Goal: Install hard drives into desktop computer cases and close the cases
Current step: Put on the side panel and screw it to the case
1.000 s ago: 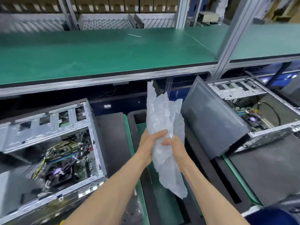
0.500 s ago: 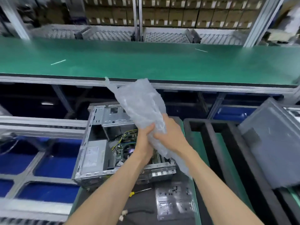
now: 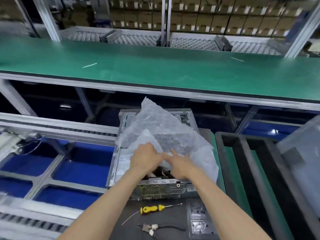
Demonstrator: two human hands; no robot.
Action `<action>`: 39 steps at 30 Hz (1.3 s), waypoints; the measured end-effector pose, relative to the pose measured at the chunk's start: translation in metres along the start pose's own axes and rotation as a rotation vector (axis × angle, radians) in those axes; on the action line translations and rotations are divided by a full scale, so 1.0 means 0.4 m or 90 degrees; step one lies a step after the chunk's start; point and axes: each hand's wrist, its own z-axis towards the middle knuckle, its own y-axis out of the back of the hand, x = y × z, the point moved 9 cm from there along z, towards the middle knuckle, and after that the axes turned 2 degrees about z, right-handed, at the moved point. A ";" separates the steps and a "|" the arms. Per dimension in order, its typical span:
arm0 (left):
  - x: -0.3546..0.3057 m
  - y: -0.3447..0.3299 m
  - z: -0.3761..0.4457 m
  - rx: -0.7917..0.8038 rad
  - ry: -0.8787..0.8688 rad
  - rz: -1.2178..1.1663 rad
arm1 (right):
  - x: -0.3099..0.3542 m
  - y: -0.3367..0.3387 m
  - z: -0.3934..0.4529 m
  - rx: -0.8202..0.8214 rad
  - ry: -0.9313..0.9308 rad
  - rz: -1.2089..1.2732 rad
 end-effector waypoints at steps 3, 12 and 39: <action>-0.077 0.077 0.025 -0.168 -0.230 0.014 | 0.005 -0.022 0.015 0.042 0.036 -0.027; -0.019 -0.143 0.122 0.135 -0.247 0.521 | -0.018 0.064 -0.048 -0.144 -0.003 0.206; 0.018 -0.224 0.167 0.264 -0.137 0.364 | -0.133 0.035 0.015 -0.125 -0.192 0.010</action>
